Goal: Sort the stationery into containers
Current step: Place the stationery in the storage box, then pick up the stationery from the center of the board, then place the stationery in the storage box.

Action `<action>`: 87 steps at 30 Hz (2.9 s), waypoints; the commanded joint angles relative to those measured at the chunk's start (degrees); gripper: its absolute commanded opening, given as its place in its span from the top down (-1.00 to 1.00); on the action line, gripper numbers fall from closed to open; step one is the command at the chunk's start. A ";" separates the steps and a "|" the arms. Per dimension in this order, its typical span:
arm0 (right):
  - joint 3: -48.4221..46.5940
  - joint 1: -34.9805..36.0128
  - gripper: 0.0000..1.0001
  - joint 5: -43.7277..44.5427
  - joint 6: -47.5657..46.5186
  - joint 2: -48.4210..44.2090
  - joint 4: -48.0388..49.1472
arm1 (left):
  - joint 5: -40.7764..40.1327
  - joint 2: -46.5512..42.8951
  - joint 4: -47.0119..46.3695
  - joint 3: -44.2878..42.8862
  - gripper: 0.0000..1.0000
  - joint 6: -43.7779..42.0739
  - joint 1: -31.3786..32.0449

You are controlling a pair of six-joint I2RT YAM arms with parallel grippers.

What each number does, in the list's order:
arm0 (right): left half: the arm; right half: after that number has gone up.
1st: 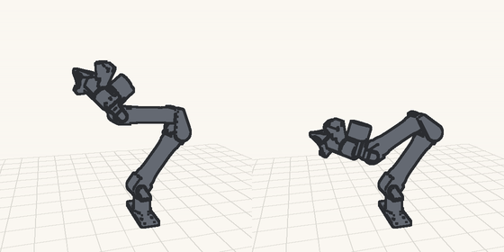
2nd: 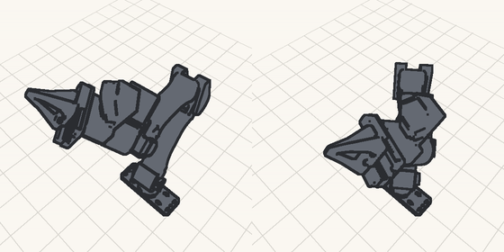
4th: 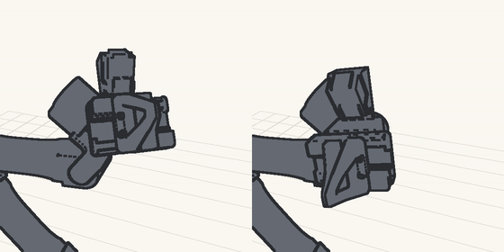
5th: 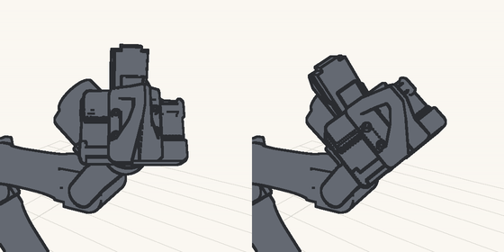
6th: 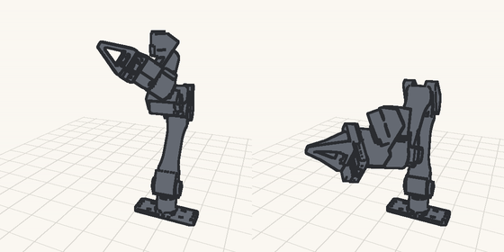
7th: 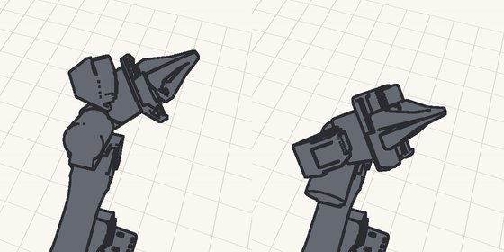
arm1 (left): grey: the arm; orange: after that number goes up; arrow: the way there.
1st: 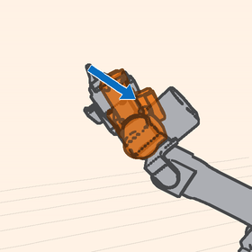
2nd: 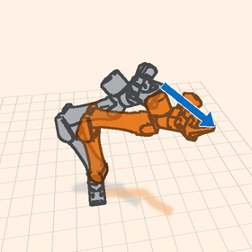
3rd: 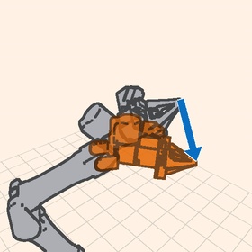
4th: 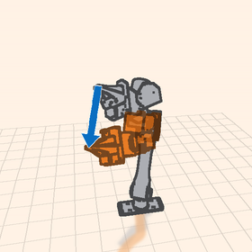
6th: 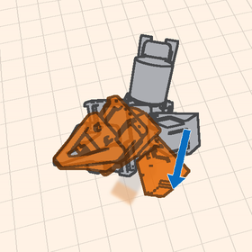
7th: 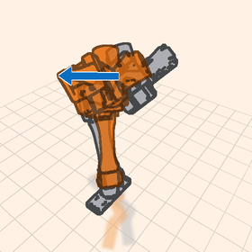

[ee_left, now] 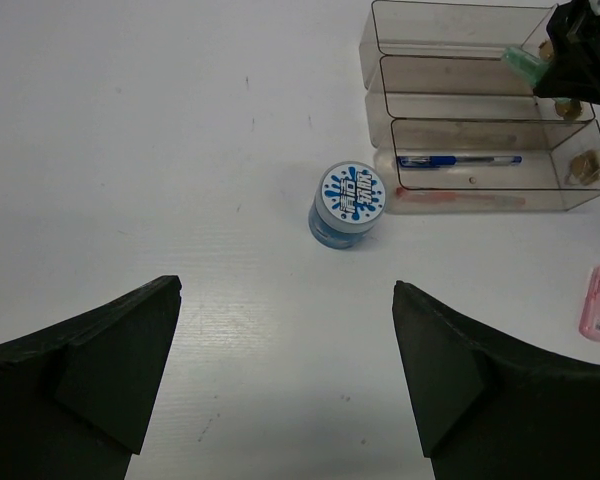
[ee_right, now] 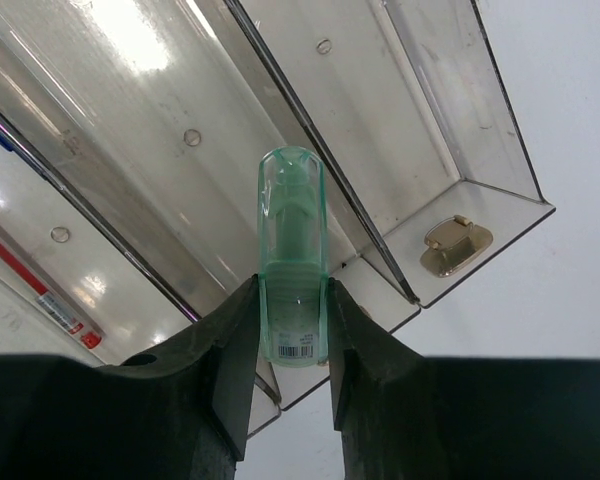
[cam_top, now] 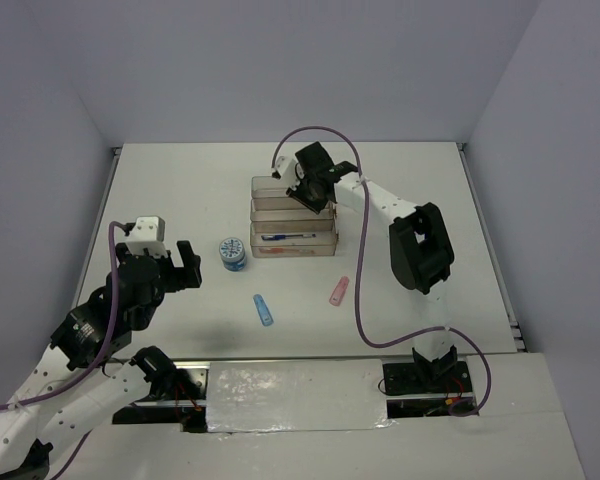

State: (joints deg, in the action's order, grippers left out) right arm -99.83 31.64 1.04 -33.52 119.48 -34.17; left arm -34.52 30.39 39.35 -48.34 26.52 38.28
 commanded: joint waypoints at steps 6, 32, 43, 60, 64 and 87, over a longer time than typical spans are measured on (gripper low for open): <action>-0.80 -0.08 0.07 -1.74 0.91 -4.17 1.22 | 0.86 0.37 -2.53 0.35 -0.99 -1.83 -0.31; 46.37 8.52 -0.99 31.30 76.97 -48.72 2.36 | -0.90 1.07 -1.56 -0.18 -0.99 -1.12 -0.40; 56.24 18.54 -0.91 31.75 90.12 -41.71 4.81 | -0.63 0.10 -1.65 0.08 -0.99 -1.04 -0.40; 55.36 21.45 1.00 28.41 87.66 -30.80 9.83 | 0.34 -0.16 -2.00 0.17 -0.99 -1.39 -0.40; 55.00 24.52 1.00 23.06 68.77 -37.27 19.01 | 0.51 -0.24 -2.17 0.26 -0.98 -1.47 -0.40; -1.15 5.72 1.00 5.83 -13.24 -5.23 -0.55 | -0.02 -1.39 -2.26 0.52 -0.99 -1.38 -0.31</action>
State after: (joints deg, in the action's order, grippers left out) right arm -97.25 37.10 6.76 -40.69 112.86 -28.95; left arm -34.22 29.30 38.98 -48.34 25.65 38.06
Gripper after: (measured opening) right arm 0.338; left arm 0.993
